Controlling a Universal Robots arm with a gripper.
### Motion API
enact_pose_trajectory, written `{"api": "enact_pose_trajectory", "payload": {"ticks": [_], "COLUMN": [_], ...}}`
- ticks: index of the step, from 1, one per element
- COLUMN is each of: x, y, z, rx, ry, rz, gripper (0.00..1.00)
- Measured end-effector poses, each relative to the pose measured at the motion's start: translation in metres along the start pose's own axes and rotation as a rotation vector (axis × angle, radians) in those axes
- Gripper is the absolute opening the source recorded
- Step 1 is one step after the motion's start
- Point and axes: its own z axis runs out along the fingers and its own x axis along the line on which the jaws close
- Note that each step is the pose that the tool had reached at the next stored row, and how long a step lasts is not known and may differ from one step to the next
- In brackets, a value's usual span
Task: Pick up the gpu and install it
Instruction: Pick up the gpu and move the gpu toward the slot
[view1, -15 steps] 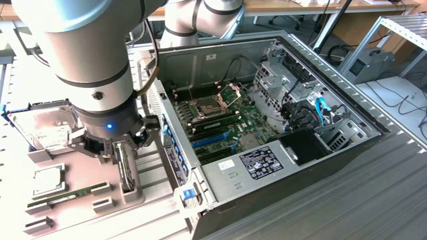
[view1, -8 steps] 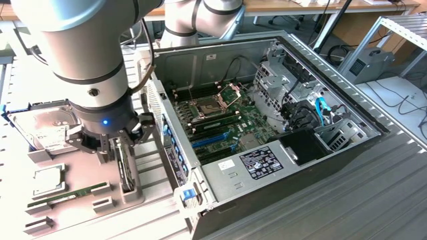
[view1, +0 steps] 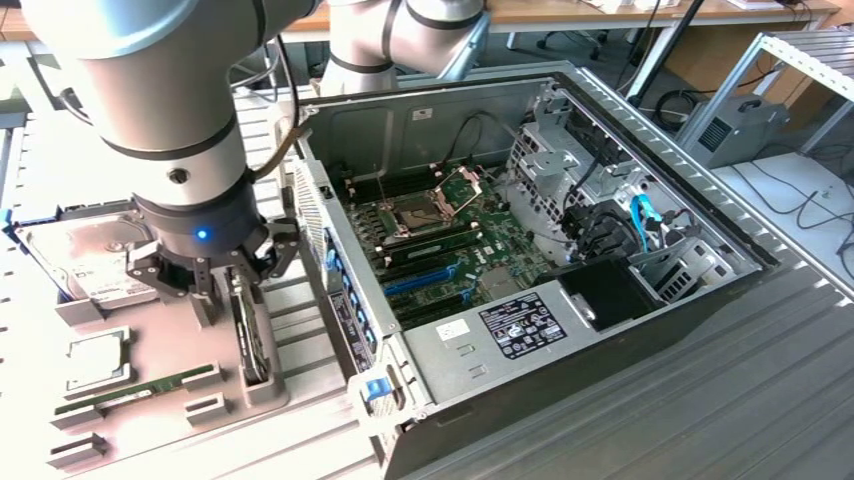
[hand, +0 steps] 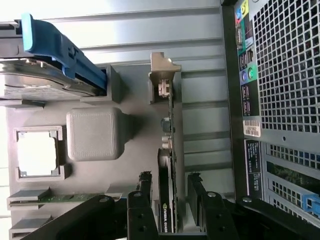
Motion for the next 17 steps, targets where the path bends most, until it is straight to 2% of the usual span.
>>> {"api": "enact_pose_trajectory", "payload": {"ticks": [7, 17], "x": [0.004, 0.004], "y": [0.0088, 0.0088], "z": [0.0111, 0.0249], "rx": [0.0002, 0.0015], "ry": [0.0001, -0.0001], "rz": [0.001, 0.001], "gripper": [0.42, 0.42]}}
